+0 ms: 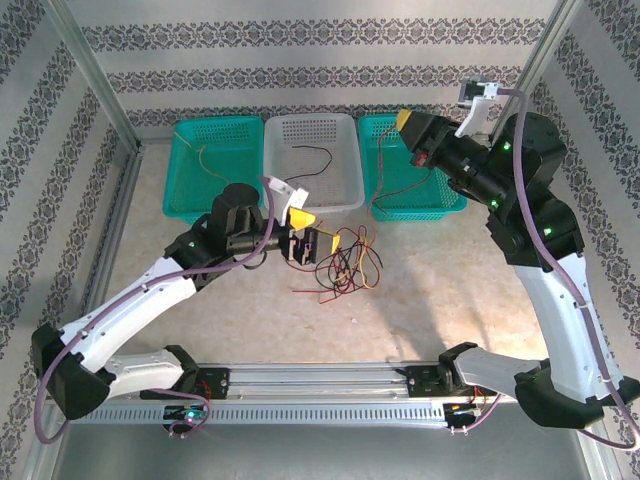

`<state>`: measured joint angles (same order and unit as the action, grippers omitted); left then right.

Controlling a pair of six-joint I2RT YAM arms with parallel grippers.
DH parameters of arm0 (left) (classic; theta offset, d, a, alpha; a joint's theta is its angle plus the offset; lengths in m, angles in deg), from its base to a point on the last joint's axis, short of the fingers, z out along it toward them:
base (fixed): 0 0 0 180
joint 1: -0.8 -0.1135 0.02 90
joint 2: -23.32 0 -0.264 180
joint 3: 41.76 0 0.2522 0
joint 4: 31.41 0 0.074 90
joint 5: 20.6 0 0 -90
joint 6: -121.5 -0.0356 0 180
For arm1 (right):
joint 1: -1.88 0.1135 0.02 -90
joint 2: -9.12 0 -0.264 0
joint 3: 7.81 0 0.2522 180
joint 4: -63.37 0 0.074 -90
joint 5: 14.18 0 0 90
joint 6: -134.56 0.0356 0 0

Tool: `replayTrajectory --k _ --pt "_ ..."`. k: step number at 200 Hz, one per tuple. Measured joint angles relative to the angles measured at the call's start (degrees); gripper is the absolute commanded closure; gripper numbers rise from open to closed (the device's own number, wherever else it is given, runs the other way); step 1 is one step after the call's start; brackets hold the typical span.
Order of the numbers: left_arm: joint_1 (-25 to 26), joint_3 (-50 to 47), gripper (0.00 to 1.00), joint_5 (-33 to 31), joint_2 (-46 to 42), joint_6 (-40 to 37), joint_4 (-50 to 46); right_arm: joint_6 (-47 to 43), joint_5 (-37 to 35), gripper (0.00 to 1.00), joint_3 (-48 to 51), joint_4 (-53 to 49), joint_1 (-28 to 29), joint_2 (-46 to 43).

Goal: Untangle the cables

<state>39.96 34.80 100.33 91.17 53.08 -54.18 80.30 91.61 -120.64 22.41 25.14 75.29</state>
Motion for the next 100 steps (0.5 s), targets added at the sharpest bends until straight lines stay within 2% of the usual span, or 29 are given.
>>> replayTrajectory --k 41,63,79,100 --pt "0.13 0.79 0.26 3.82 9.07 4.39 10.43 1.75 0.22 1.0 0.57 2.45 2.1 -0.02" --pt "0.26 1.73 0.32 4.63 13.18 6.62 14.32 2.08 0.28 1.0 0.59 3.06 2.93 0.0" --pt "0.48 1.73 0.44 4.87 14.08 8.17 17.09 2.1 0.26 1.0 0.61 3.5 3.26 0.0" --pt "0.68 1.95 0.48 5.64 14.29 10.19 20.94 2.27 0.2 1.0 1.11 3.91 3.58 -0.02"
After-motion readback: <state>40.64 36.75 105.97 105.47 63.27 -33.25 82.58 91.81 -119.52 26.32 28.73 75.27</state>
